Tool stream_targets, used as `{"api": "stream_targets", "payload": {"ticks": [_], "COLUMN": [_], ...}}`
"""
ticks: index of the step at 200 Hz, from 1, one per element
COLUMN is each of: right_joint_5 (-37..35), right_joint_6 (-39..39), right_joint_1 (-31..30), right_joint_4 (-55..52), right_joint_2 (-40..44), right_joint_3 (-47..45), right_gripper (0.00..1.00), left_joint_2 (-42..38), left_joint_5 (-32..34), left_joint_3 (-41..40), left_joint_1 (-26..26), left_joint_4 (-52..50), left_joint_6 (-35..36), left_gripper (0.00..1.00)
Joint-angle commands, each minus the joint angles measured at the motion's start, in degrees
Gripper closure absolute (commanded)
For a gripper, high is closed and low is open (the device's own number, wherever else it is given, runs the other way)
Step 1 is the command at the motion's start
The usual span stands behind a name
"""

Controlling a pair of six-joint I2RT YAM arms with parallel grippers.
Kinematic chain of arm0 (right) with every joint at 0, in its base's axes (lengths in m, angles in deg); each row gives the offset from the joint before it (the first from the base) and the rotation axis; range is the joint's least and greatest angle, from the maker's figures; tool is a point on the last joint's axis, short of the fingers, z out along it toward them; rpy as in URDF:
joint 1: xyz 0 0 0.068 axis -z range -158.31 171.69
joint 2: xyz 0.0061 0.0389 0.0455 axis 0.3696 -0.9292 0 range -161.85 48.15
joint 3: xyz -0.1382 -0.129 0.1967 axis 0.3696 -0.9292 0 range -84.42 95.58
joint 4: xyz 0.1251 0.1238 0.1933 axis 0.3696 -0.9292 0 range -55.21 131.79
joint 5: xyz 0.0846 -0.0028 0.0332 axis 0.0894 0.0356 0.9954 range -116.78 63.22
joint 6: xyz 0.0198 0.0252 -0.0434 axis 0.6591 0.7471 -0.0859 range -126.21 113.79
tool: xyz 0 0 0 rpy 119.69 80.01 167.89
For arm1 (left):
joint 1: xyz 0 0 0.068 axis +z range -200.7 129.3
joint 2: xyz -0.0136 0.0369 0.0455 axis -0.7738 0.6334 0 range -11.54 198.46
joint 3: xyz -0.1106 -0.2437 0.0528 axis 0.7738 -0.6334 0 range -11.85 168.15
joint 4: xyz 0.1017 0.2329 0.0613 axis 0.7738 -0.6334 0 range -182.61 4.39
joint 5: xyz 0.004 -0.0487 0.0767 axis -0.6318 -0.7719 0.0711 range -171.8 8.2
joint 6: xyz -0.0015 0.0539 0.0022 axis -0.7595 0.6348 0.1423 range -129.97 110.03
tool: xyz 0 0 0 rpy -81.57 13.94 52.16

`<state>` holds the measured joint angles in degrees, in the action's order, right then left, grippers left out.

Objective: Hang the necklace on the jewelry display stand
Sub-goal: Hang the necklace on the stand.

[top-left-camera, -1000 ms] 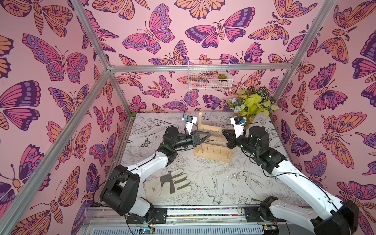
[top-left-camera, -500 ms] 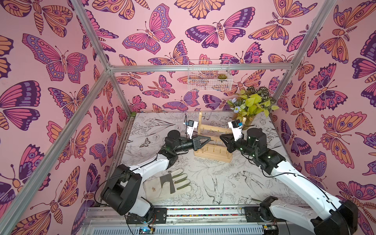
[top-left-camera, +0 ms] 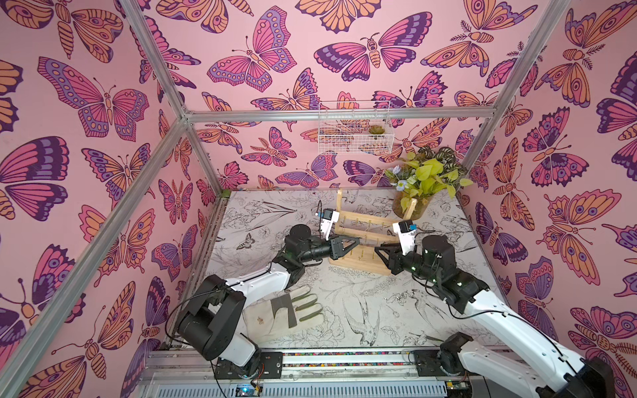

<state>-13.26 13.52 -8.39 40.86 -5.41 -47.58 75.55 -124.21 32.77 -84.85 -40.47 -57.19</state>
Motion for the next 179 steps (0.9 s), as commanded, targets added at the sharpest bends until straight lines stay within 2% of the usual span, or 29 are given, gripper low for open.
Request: {"api": "stream_targets", "payload": {"ticks": [1,52,110,179], "right_joint_5": [-1.65,-8.17,-15.40,-16.07], "right_joint_6": [5.73,8.03,8.43,8.77], "right_joint_1": [0.20,-2.87,-6.08,-7.08], "right_joint_4": [8.89,22.81,35.60,46.29], "right_joint_2": [0.32,-1.64,-11.89,-23.54], "right_joint_3": [-4.09,-10.90,-12.33,-10.14], "right_gripper": [0.66,0.65,0.63,0.58], "left_joint_2": [0.39,-0.98,-0.87,-0.94], "left_joint_5": [-0.38,-0.69,-1.27,-1.84], "left_joint_3": [-1.01,-1.66,-1.37,-0.95], "left_joint_1": [-0.16,-0.29,-0.30,-0.30], "left_joint_4": [0.78,-1.46,-1.38,-1.64], "left_joint_6": [0.29,1.43,1.43,1.34], "left_gripper": [1.00,1.00,1.00,1.00]}}
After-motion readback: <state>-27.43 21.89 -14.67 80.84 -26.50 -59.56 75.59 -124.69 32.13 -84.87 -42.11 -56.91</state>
